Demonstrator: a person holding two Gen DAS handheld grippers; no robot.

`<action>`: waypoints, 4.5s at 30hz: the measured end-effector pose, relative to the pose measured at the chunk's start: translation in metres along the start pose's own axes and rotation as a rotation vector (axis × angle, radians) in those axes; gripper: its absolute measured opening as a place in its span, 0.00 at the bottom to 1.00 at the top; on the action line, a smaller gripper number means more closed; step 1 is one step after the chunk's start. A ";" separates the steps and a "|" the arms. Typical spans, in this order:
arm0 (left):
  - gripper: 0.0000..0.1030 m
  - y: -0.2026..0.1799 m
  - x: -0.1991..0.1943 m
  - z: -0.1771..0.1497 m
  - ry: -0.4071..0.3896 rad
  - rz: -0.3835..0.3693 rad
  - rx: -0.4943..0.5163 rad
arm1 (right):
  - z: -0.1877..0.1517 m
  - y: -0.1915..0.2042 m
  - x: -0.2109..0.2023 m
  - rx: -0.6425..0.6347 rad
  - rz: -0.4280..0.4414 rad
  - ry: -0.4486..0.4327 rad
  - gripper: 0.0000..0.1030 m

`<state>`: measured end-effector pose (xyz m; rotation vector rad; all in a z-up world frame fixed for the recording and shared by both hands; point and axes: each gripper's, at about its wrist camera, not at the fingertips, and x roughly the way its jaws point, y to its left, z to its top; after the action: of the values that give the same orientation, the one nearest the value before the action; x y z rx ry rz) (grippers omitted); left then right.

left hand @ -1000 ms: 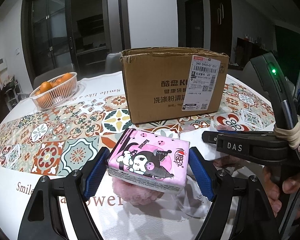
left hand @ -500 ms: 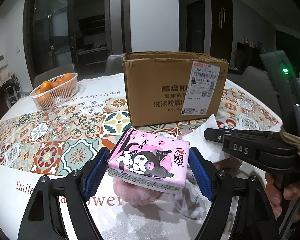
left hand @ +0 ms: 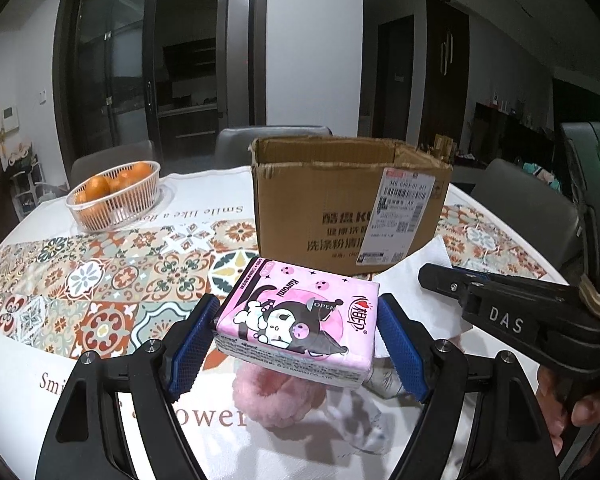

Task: Organize soft objects
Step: 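Carry the tissue pack with the left gripper while the right carries the cloth toward the box, then open the left gripper over the box while the right releases the cloth inside, then withdraw both open grippers from the box back toward the pile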

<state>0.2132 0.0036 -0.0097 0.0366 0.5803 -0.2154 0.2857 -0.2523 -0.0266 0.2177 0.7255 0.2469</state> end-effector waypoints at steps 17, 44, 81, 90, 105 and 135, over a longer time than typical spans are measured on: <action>0.77 -0.007 -0.016 0.050 -0.084 0.017 -0.004 | 0.028 0.008 -0.047 -0.031 -0.026 -0.145 0.04; 0.77 -0.010 0.007 0.137 -0.179 0.035 -0.003 | 0.107 0.013 -0.063 -0.111 -0.089 -0.327 0.04; 0.77 -0.024 0.160 0.174 0.047 0.081 -0.043 | 0.165 -0.019 0.035 -0.169 -0.159 -0.222 0.04; 0.88 -0.028 0.166 0.174 0.079 0.077 -0.030 | 0.170 -0.029 0.047 -0.127 -0.131 -0.166 0.20; 0.93 -0.023 0.123 0.168 0.031 0.110 -0.029 | 0.160 -0.034 0.018 -0.086 -0.194 -0.190 0.47; 1.00 0.012 -0.015 0.079 -0.026 0.300 -0.092 | 0.072 0.023 -0.076 -0.085 -0.254 -0.245 0.76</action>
<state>0.2464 0.0105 0.0646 0.0314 0.5513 0.1021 0.2760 -0.2604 0.0795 0.0716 0.4919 0.0077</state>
